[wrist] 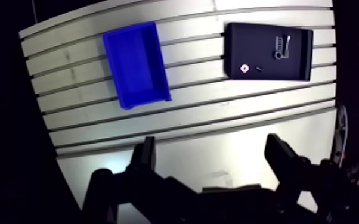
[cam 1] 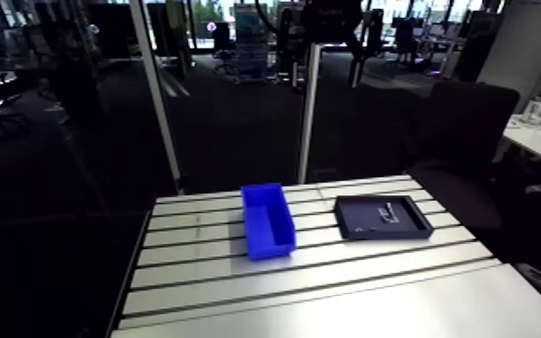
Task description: Pick up the M10 bolt from the tray and put it into the blue bin.
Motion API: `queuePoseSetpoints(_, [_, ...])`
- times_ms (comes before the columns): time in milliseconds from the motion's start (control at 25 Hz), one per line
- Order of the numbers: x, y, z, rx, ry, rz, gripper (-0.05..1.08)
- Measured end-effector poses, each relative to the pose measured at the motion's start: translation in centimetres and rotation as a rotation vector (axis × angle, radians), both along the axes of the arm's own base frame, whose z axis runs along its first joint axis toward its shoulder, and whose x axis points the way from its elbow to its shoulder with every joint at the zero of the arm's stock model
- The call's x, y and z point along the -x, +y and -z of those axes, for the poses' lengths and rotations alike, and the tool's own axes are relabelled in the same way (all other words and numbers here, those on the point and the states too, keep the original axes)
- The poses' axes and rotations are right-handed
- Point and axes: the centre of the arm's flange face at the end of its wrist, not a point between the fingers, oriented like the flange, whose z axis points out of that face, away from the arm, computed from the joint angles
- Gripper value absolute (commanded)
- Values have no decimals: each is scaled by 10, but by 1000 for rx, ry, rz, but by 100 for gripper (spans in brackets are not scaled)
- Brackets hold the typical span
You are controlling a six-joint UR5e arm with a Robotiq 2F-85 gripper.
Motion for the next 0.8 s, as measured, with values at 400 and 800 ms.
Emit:
queuePoseSetpoints(400, [16,81,31,-1,2,8,1])
queuePoseSetpoints(800, [35,135,86,4,-9,37,1])
